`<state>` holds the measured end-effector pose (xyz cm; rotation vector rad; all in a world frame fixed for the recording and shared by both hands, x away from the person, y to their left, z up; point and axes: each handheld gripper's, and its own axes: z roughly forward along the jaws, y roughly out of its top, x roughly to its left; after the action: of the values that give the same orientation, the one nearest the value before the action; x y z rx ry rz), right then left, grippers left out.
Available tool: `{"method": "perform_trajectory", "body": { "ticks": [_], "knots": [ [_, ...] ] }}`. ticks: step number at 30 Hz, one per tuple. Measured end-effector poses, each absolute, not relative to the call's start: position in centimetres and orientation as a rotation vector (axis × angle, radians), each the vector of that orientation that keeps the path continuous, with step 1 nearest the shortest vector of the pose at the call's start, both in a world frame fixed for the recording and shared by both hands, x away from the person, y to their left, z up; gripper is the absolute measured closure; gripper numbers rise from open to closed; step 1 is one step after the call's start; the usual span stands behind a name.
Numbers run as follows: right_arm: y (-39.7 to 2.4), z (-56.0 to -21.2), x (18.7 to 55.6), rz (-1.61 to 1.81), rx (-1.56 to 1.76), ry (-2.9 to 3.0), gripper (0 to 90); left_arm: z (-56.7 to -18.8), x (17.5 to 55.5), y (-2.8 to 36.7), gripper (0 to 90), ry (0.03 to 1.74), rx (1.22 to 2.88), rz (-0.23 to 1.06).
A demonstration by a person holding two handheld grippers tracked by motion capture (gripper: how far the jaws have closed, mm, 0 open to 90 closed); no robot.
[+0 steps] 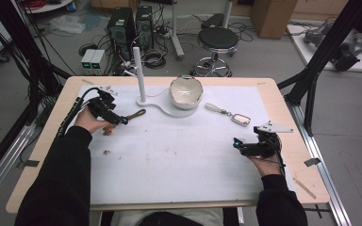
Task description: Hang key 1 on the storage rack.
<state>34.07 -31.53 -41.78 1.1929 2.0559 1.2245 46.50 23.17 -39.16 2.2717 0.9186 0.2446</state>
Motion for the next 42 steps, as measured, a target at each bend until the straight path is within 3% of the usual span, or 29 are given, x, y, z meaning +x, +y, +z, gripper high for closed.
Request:
{"method": "perform_trajectory", "body": {
  "ticks": [6, 11, 12, 26, 27, 28, 42],
  "knots": [
    [-31.5, -41.8, 34.0, 1.217, 1.186, 2.065, 0.5, -40.4, 47.2, 23.2, 8.9, 0.939, 2.312, 0.219],
    [-31.4, -41.8, 34.0, 1.23, 1.185, 2.072, 0.5, -40.9, 47.3, 23.0, 21.5, 0.916, 2.325, 0.217],
    [-31.5, -41.6, 33.9, 1.257, 1.187, 2.061, 0.5, -41.1, 47.4, 22.9, 28.7, 0.921, 2.331, 0.224],
    [-31.2, -41.7, 33.9, 1.263, 1.185, 2.066, 0.6, -42.2, 48.1, 22.8, 56.9, 0.988, 2.351, 0.269],
    [-31.2, -41.7, 33.9, 1.257, 1.181, 2.071, 0.6, -42.3, 48.1, 22.8, 64.3, 0.983, 2.357, 0.273],
    [-31.2, -41.7, 33.9, 1.258, 1.18, 2.072, 0.5, -42.4, 48.1, 22.7, 66.2, 0.976, 2.361, 0.276],
    [-31.3, -41.6, 33.8, 1.26, 1.18, 2.067, 0.6, -41.9, 48.6, 24.0, 75.3, 1.029, 2.29, 0.175]
  ]
}}
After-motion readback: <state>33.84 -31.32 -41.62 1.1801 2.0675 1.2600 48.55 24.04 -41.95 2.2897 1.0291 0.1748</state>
